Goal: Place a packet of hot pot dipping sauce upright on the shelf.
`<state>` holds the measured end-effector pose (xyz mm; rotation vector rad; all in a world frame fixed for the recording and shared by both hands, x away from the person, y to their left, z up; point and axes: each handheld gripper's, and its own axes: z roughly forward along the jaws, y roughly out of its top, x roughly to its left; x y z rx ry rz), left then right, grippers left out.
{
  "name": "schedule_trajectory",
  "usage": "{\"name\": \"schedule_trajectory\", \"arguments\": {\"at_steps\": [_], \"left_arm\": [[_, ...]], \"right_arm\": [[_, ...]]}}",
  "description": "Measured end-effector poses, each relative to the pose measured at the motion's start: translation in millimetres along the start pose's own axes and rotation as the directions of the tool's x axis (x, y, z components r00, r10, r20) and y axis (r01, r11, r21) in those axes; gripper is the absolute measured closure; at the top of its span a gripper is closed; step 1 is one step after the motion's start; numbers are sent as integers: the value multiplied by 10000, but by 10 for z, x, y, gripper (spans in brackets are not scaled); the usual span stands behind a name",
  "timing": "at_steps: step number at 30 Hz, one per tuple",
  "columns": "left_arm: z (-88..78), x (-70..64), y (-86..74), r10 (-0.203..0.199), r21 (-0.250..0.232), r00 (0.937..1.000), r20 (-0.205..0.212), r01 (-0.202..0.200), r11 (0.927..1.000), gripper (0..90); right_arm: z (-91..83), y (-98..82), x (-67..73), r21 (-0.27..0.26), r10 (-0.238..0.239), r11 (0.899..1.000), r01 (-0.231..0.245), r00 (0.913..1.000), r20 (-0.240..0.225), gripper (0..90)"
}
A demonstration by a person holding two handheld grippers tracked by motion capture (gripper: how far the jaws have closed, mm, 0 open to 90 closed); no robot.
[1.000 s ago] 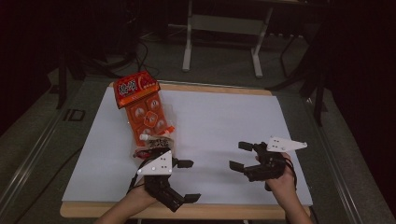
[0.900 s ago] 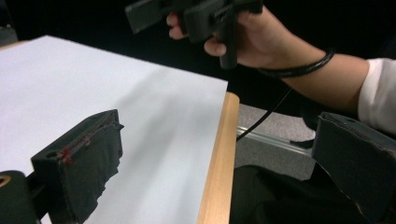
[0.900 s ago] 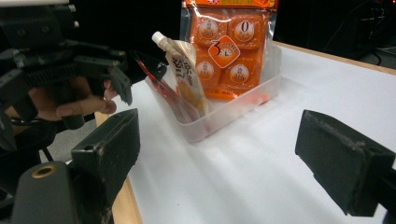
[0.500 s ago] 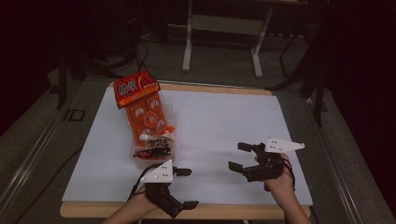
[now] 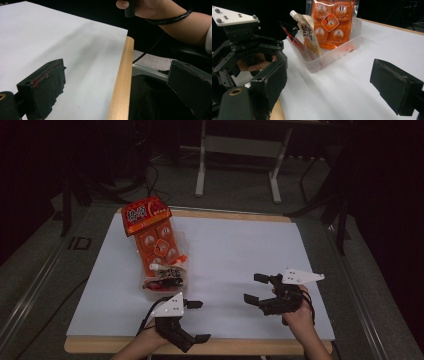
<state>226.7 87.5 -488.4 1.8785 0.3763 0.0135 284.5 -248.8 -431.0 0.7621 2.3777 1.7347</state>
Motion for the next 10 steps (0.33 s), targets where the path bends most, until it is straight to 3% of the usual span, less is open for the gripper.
{"name": "schedule_trajectory", "arguments": {"at_steps": [4, 10], "left_arm": [[31, 14, -44, -147, 81, 9999, -53, 148, 9999, 22], [57, 14, -58, -7, 230, 9999, -130, 10, 9997, 22]], "right_arm": [[21, 4, -12, 21, 42, 10000, -42, 10000, -54, 140], [49, -21, -5, 97, 4, 10000, -3, 10000, -98, 140]]}}
